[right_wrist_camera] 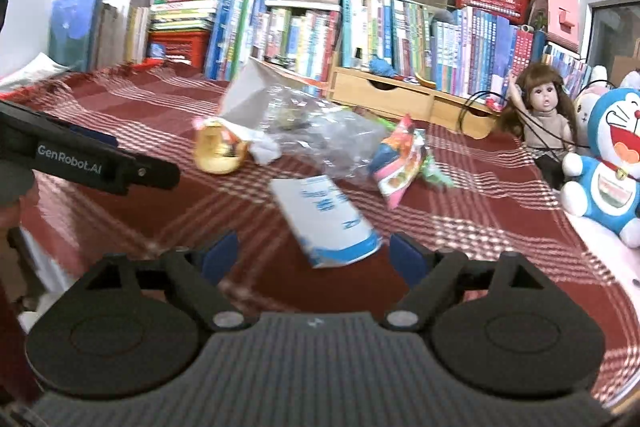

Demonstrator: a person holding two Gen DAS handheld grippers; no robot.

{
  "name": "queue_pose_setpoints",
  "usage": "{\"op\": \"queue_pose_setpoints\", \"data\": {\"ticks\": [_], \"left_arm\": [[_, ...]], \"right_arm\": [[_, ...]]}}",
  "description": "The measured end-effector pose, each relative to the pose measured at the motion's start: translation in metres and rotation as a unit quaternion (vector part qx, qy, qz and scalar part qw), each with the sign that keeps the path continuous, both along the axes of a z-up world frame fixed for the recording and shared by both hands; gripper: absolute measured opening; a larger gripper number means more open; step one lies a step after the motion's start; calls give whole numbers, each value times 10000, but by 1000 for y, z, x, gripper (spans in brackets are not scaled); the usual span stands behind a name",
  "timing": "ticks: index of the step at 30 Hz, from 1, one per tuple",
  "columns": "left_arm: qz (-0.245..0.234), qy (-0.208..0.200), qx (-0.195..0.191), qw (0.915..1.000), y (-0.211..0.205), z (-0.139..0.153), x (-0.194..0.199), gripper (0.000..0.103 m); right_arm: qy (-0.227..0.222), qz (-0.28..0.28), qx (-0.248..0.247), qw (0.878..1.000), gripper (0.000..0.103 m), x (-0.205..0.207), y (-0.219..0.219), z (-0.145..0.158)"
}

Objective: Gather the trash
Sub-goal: 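Raise both open tools back over the blanket, then grasp the orange peel with left tool while right tool grasps the white-blue bag packet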

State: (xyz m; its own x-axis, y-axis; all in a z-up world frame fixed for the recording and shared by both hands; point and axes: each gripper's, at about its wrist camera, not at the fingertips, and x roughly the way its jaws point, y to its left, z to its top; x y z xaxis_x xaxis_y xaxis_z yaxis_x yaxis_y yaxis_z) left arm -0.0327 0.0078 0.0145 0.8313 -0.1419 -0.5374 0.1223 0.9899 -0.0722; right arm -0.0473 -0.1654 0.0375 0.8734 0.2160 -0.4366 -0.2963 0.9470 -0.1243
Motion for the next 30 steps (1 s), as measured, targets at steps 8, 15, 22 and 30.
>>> {"op": "queue_pose_setpoints", "data": {"ticks": [8,15,22,30], "left_arm": [[75,57,-350,9993,-7,-18,44,94],[174,103,-262,9994,-21,-21,78,93],[299,138,-254,9991,-22,-30,94,49],[282,9,-131,9995,-18,-27,83,33]], "right_arm": [[226,-116,251,9994,91,42,-8,-20],[385,-15,316,9988,92,63,-3,-28],[634,62,464,9969,92,87,-1,-31],[684,190,620,9955,63,86,4,-27]]}}
